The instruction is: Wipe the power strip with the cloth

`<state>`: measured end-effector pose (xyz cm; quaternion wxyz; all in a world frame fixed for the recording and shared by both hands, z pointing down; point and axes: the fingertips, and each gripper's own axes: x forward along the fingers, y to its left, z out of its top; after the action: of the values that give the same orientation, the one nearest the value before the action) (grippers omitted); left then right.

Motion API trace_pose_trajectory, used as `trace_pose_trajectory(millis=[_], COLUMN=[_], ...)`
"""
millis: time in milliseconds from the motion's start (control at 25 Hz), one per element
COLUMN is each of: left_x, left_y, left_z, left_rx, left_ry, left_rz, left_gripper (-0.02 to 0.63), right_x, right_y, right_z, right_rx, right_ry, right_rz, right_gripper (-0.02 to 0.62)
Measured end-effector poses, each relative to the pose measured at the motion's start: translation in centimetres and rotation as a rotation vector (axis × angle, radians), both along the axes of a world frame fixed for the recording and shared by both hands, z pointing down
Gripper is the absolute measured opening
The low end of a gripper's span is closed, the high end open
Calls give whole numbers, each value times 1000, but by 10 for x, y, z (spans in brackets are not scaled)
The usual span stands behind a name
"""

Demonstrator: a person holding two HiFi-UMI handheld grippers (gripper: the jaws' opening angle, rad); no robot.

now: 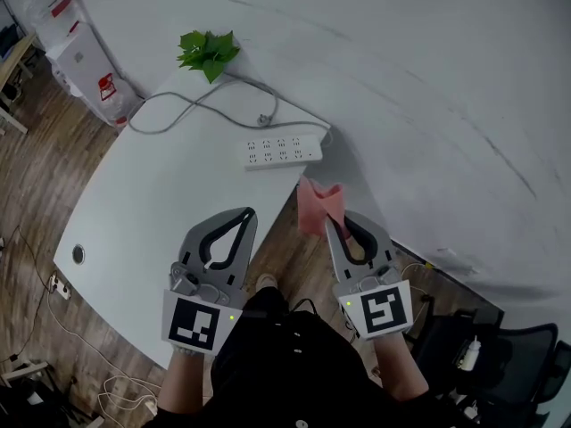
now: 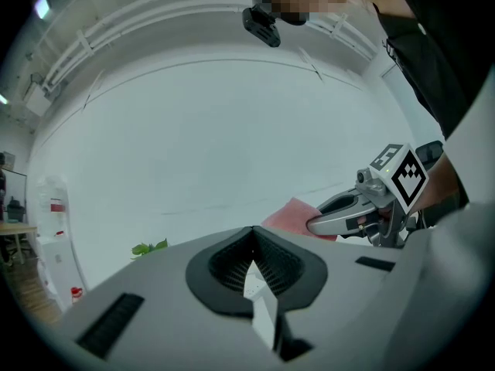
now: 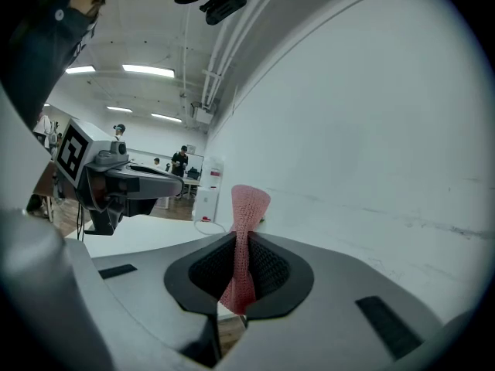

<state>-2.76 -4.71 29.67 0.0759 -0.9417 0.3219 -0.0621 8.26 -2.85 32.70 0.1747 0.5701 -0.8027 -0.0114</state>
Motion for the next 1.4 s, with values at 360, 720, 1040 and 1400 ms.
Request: trace_pose_trajectory(millis=[360, 720, 1040, 1400], left_x=[-10, -17, -28, -44], left_y=[-27, -45, -56, -60], left_z=[14, 19, 19, 22], left_rx=[-44, -41, -40, -46], left_ry=[-12, -19, -26, -36], left_rz=[-36, -132, -256, -382], left_gripper=[12, 14, 12, 12], right_x=[-11, -17, -19, -32], right_y=[-29, -67, -98, -137], right_z=[13, 20, 34, 55], right_rx=[-59, -53, -81, -117], right_ry=[10, -15, -8, 0], right_rz=[-37, -116, -215, -287], right_gripper=[54, 54, 54, 54])
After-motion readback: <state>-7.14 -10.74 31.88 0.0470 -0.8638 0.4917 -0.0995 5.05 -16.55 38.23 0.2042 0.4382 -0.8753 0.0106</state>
